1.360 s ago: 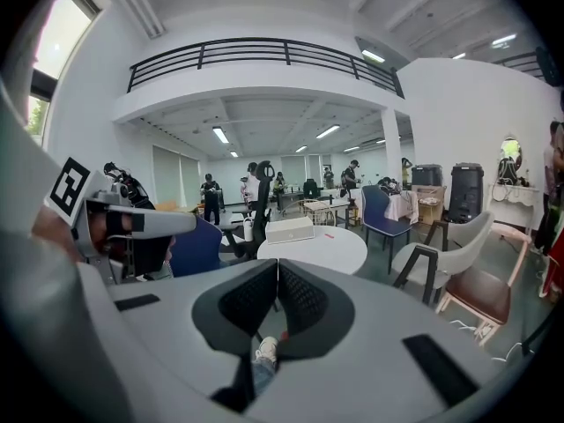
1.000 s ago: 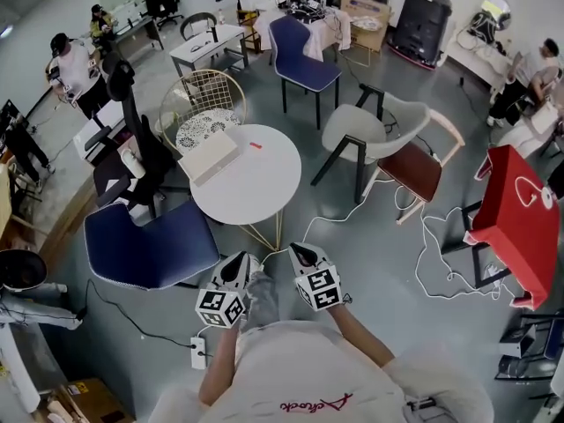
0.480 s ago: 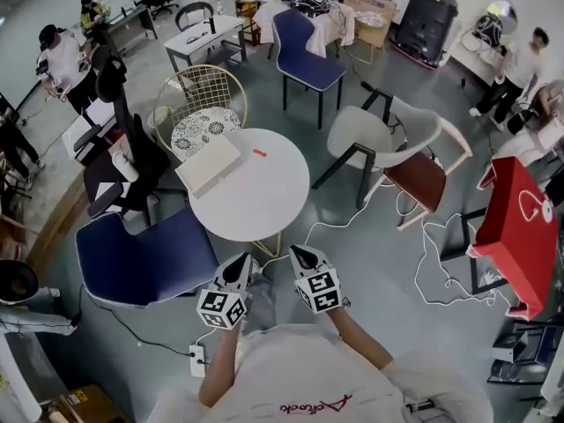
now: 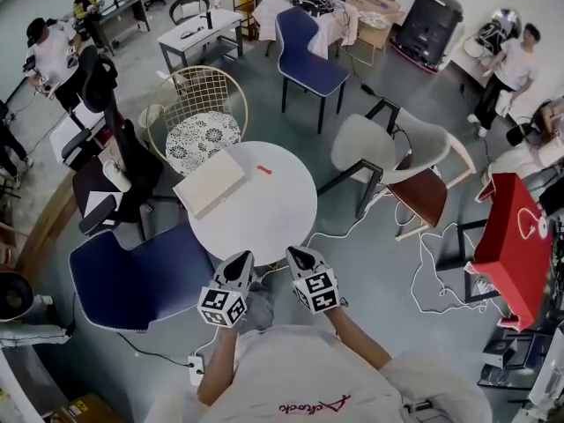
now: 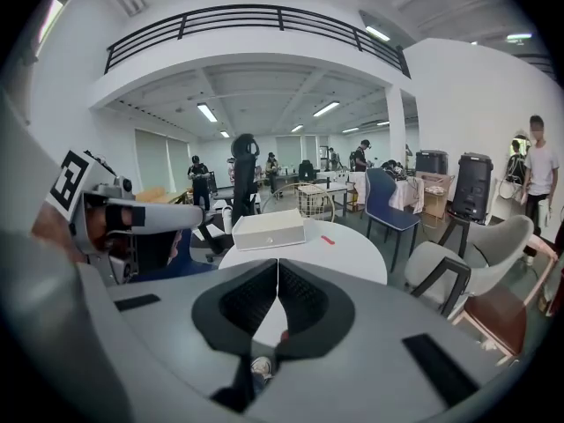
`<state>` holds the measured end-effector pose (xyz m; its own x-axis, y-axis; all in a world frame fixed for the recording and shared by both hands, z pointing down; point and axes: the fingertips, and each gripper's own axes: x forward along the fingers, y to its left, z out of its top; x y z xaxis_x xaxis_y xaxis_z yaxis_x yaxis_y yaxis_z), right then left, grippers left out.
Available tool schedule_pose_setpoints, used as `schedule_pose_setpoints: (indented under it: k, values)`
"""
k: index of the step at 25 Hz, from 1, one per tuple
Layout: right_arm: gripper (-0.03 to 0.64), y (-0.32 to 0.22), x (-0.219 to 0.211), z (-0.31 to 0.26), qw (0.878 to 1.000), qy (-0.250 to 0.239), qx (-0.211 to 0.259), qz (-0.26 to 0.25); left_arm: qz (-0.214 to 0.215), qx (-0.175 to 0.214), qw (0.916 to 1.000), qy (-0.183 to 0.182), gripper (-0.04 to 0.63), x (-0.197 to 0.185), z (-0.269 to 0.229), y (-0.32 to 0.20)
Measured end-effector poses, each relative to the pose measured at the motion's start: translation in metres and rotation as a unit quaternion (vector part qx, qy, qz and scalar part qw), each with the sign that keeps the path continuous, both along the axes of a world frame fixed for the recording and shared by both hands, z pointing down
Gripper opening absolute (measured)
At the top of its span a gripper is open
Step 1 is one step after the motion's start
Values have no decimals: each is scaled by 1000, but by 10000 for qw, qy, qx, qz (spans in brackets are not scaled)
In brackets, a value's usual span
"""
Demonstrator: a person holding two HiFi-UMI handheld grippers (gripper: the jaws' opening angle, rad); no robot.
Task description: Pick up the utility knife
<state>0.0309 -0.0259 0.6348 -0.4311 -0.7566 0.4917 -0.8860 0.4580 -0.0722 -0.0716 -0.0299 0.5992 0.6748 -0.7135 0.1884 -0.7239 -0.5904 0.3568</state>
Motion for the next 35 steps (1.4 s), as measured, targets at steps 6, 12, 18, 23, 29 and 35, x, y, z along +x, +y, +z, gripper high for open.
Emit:
schedule_pose_setpoints:
  k: [6,12,18,23,29,35]
  values:
    - [17,-70,-19,-21,10000,23,29,44,66,31,10000,17,12,-18,-18,-65]
    - [17,-131,-39,-39,9999,71,71,82,130,109,9999,-6,12,-40,-36,-124]
    - [17,-173,-55,-39,9998,160,65,127,214,86,9997,52,12,-54,-35,-169]
    - [17,-193,-55,-39,9993,222,57,282,409,115,9991,73,12,-54,-35,-191]
    - [17,-203,-57,-34,9992,194,16,361,459,45,9989,37,12,-57,-30,-200]
    - [17,-209,-46,-33,9994,73,-51,329,396,-15,9992,-34,12,-47,-31,-206]
